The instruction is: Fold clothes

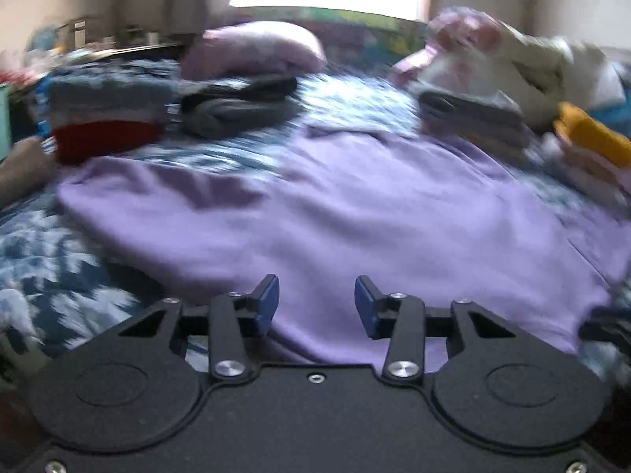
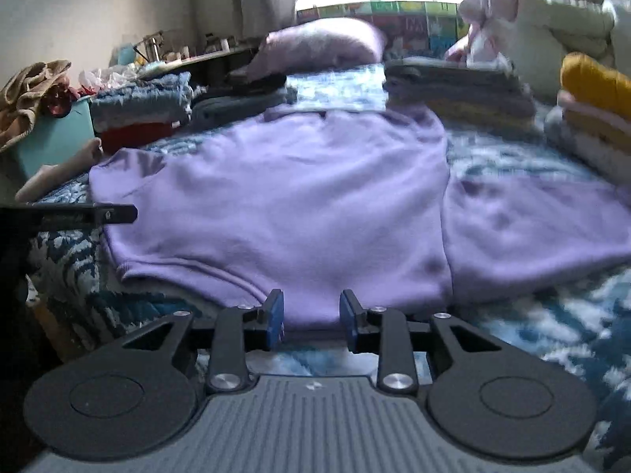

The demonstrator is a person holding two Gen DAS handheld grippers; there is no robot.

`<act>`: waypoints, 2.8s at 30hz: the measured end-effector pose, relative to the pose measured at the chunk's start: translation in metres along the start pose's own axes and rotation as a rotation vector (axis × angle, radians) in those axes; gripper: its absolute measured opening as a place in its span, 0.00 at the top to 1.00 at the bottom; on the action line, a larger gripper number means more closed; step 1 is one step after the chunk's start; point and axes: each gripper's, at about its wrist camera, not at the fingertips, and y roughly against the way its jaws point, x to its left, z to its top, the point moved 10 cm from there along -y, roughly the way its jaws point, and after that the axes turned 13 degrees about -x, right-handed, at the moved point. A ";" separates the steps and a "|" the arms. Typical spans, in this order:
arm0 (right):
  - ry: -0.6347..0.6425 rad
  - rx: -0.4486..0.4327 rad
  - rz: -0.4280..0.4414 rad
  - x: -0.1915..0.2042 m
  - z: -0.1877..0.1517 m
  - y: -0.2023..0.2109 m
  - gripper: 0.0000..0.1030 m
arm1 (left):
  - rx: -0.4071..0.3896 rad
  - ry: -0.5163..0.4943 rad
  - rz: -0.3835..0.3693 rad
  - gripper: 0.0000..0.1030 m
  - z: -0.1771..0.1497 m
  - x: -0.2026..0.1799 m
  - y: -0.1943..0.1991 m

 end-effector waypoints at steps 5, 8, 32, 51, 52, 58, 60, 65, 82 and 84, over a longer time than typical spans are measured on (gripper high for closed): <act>0.024 -0.055 0.033 0.012 0.007 -0.003 0.67 | 0.043 0.132 0.018 0.70 0.005 0.034 -0.013; 0.002 0.004 0.019 0.006 -0.006 -0.012 0.65 | -0.042 0.186 0.010 0.66 0.030 0.044 -0.011; -0.092 0.013 0.109 -0.008 -0.020 -0.005 0.63 | -0.075 0.945 -0.010 0.47 0.058 0.164 -0.078; -0.485 -0.137 -0.027 -0.099 0.005 0.049 0.58 | 0.068 -0.373 -0.326 0.40 -0.053 -0.133 -0.007; -0.535 -0.140 -0.049 -0.111 0.002 0.051 0.57 | 0.059 -0.360 -0.331 0.42 -0.049 -0.135 -0.005; -0.798 -0.186 -0.139 -0.166 -0.013 0.062 0.53 | 0.032 -0.331 -0.372 0.45 -0.030 -0.159 0.010; -0.854 -0.208 -0.163 -0.181 -0.016 0.065 0.53 | 0.037 -0.368 -0.408 0.45 -0.032 -0.180 0.011; -1.006 -0.269 -0.213 -0.211 -0.027 0.080 0.50 | 0.033 -0.483 -0.495 0.45 -0.034 -0.243 0.017; -1.202 -0.488 -0.356 -0.304 -0.041 0.144 0.34 | -0.061 -0.960 -0.641 0.66 -0.089 -0.468 -0.022; -1.239 -0.523 -0.369 -0.312 -0.045 0.152 0.34 | -0.083 -0.993 -0.638 0.66 -0.090 -0.489 -0.029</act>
